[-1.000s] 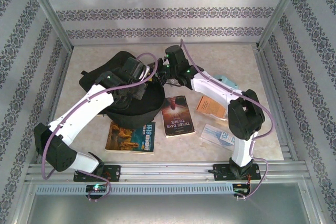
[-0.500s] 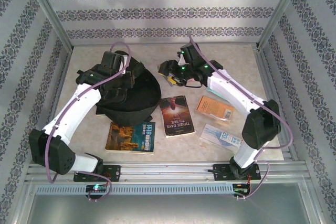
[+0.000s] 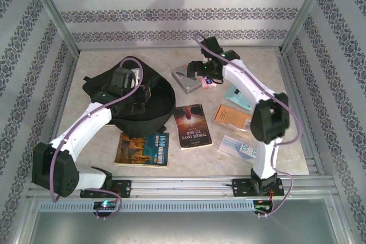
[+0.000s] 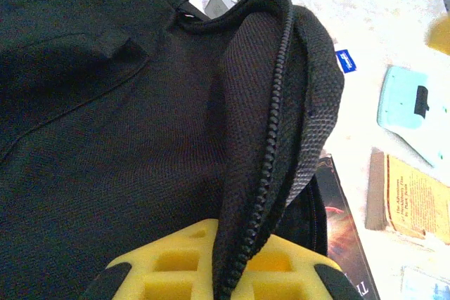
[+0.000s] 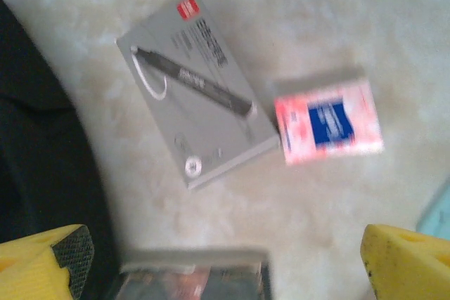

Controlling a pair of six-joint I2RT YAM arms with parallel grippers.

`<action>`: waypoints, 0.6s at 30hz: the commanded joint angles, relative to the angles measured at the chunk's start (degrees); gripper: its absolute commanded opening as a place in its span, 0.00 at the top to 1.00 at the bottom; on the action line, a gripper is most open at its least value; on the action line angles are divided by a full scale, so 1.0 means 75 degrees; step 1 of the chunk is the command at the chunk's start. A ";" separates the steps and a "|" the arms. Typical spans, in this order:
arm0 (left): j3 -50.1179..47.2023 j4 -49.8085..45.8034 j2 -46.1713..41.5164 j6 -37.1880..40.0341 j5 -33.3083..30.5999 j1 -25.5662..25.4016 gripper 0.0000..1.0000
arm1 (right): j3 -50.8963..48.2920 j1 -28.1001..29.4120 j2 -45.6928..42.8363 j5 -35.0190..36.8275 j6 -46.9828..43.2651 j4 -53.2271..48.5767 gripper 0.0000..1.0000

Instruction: Pack the student bag

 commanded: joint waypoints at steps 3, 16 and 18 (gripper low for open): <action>-0.0309 0.0833 -0.0438 -0.0305 -0.0487 0.0243 1.00 | 0.2040 0.0346 0.1699 0.1071 -0.2449 -0.0653 0.02; -0.0341 0.1044 -0.0186 -0.0642 0.0039 0.0320 1.00 | 0.4118 0.0236 0.3697 0.0310 -0.3111 -0.1304 0.02; -0.0353 0.1091 -0.0145 -0.0679 0.0102 0.0327 1.00 | 0.4260 0.0201 0.3829 0.0255 -0.3032 -0.1388 0.02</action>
